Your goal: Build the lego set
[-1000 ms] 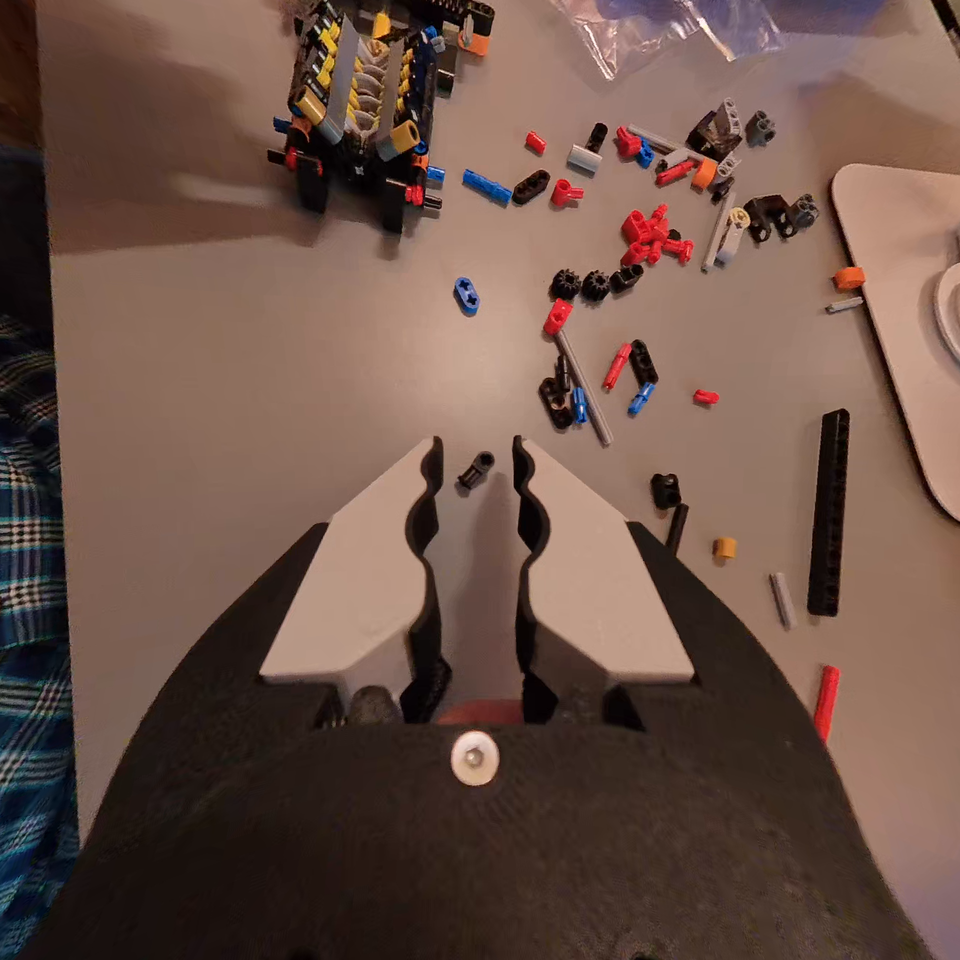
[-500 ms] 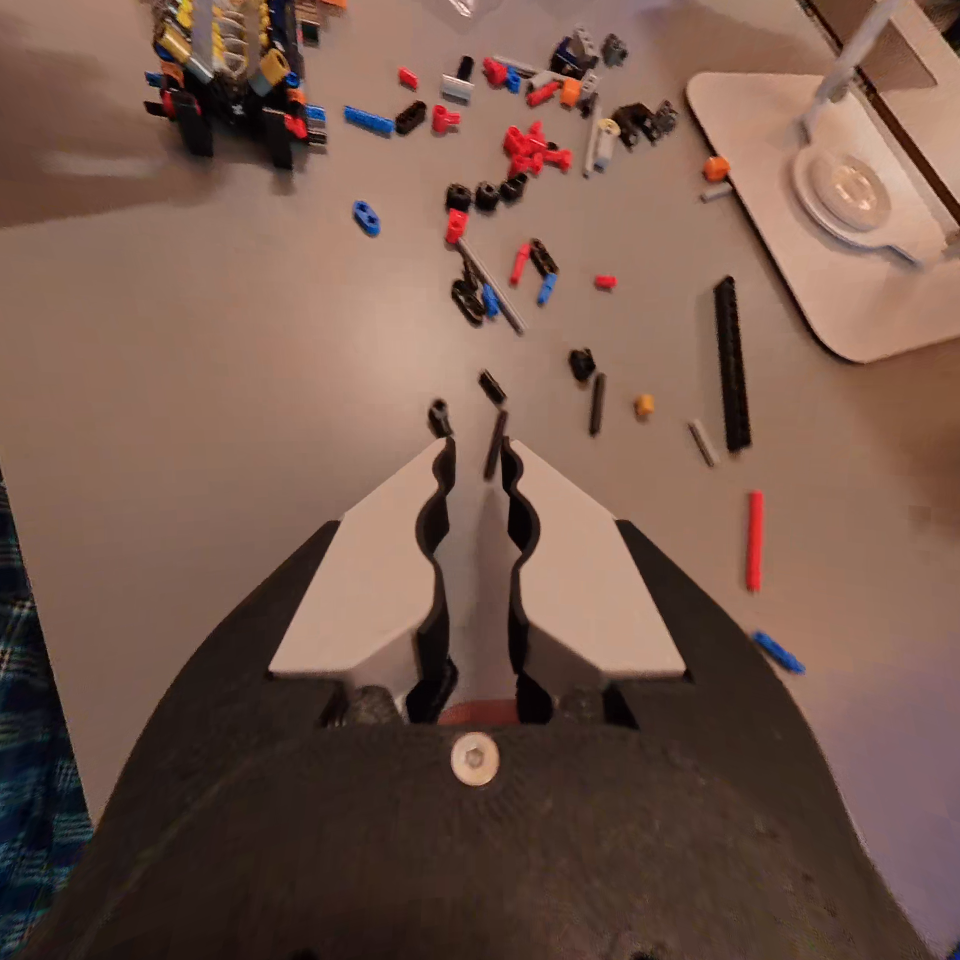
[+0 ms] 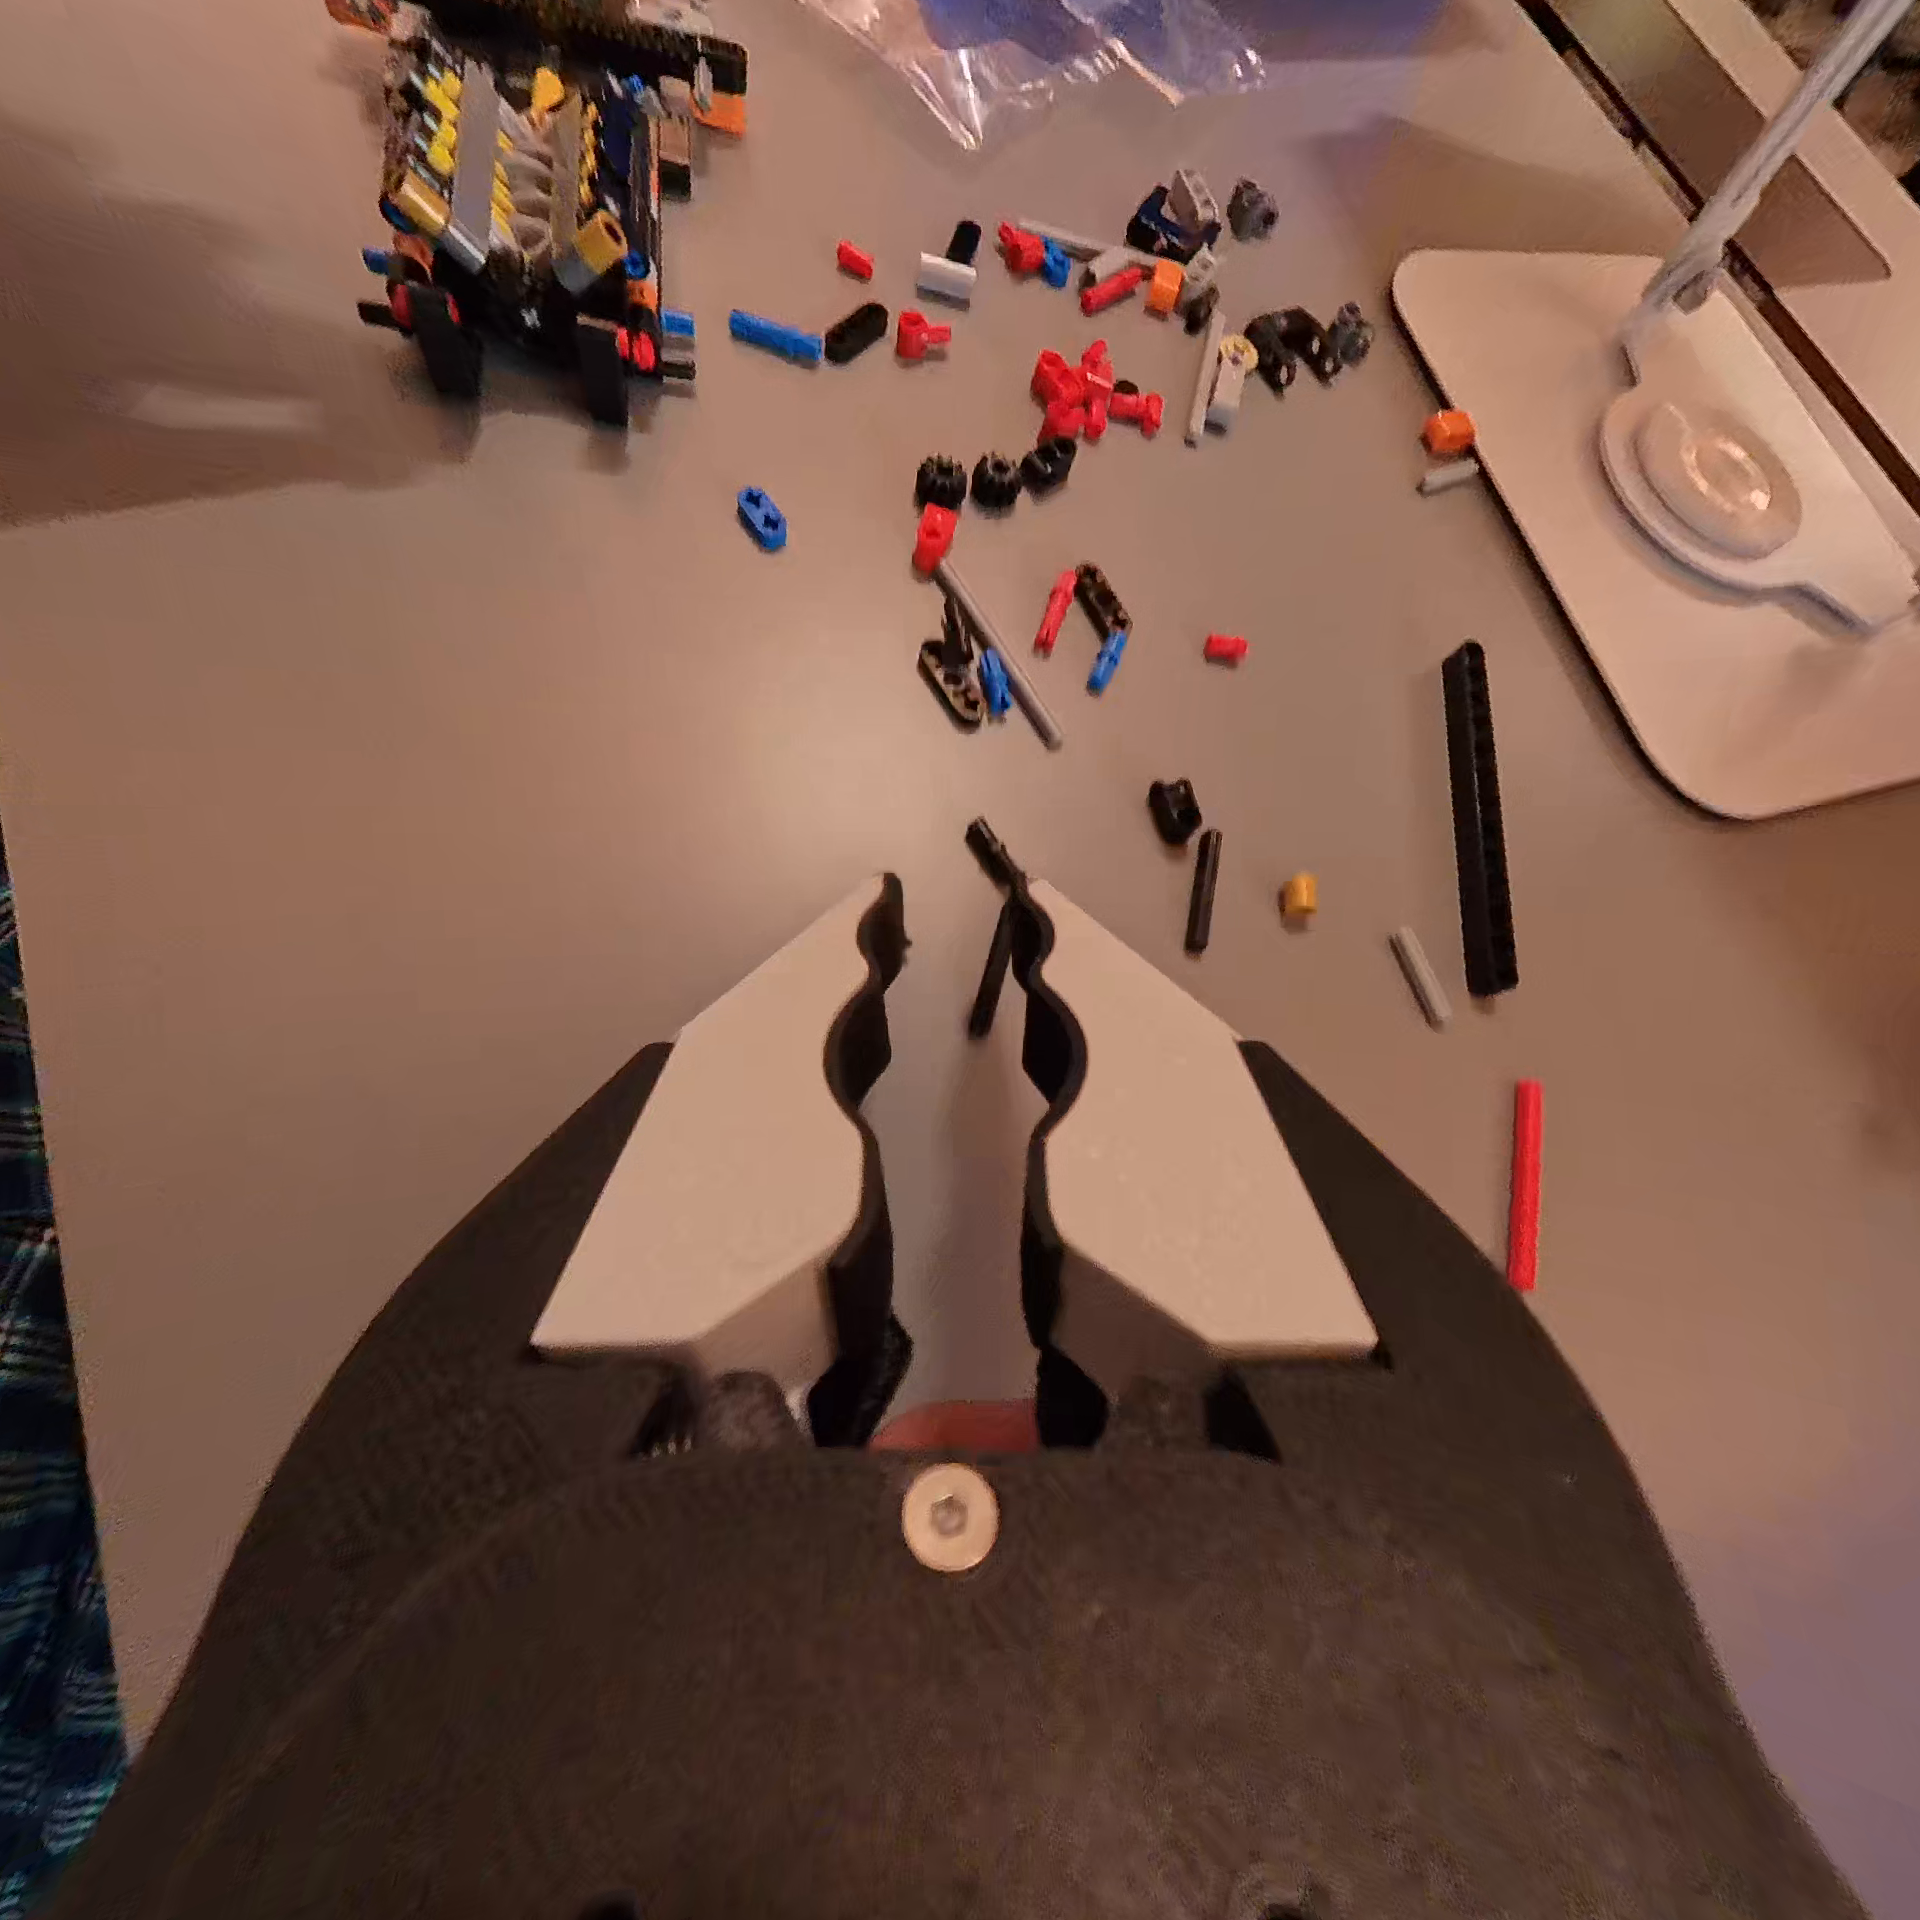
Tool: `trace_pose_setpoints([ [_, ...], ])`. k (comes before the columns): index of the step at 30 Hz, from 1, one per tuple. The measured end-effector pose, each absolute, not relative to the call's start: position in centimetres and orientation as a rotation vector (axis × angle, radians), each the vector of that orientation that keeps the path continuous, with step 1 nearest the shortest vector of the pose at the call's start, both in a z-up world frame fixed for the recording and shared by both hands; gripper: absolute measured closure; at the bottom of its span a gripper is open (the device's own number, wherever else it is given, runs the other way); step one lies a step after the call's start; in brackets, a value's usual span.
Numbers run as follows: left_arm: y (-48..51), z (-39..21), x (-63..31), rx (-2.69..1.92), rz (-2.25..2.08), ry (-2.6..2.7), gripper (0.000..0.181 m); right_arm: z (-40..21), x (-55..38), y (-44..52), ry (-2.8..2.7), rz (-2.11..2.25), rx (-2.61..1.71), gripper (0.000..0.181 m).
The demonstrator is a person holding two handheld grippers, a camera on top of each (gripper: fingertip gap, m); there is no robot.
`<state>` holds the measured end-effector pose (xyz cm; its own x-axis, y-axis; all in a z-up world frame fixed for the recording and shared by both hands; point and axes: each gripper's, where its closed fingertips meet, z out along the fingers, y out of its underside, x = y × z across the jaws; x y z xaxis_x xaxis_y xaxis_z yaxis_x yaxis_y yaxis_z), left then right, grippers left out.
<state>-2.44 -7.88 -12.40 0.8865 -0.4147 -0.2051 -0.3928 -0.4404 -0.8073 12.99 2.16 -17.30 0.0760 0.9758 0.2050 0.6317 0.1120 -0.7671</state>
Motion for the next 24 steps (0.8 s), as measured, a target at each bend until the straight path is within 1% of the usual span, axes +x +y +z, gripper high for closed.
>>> trace_pose_setpoints([
  [7, -8.5, -12.2, -3.8, -2.073, -0.023, 0.559, 0.156, -16.6, 9.0, 2.3, -1.714, 0.532, -1.504, 0.160],
  [8, -8.6, -12.1, -4.1, -2.070, -0.023, 0.554, 0.156, -16.5, 8.7, 2.8, -1.707, 0.522, -1.498, 0.162],
  [12, -9.0, -12.2, -4.9, -2.069, -0.031, 0.541, 0.156, -16.0, 11.1, 8.0, -1.620, 0.394, -1.556, 0.168],
  [16, -9.0, -12.0, -5.1, -2.056, -0.076, 0.529, 0.156, -17.1, 14.2, 12.3, -1.587, 0.381, -1.637, 0.168],
  [18, -8.9, -12.0, -5.0, -2.059, -0.086, 0.534, 0.156, -17.8, 14.8, 13.4, -1.628, 0.323, -1.625, 0.168],
  [24, -8.6, -11.2, -4.5, -2.060, -0.088, 0.556, 0.156, -19.4, 14.5, 14.1, -1.679, 0.403, -1.664, 0.175],
])
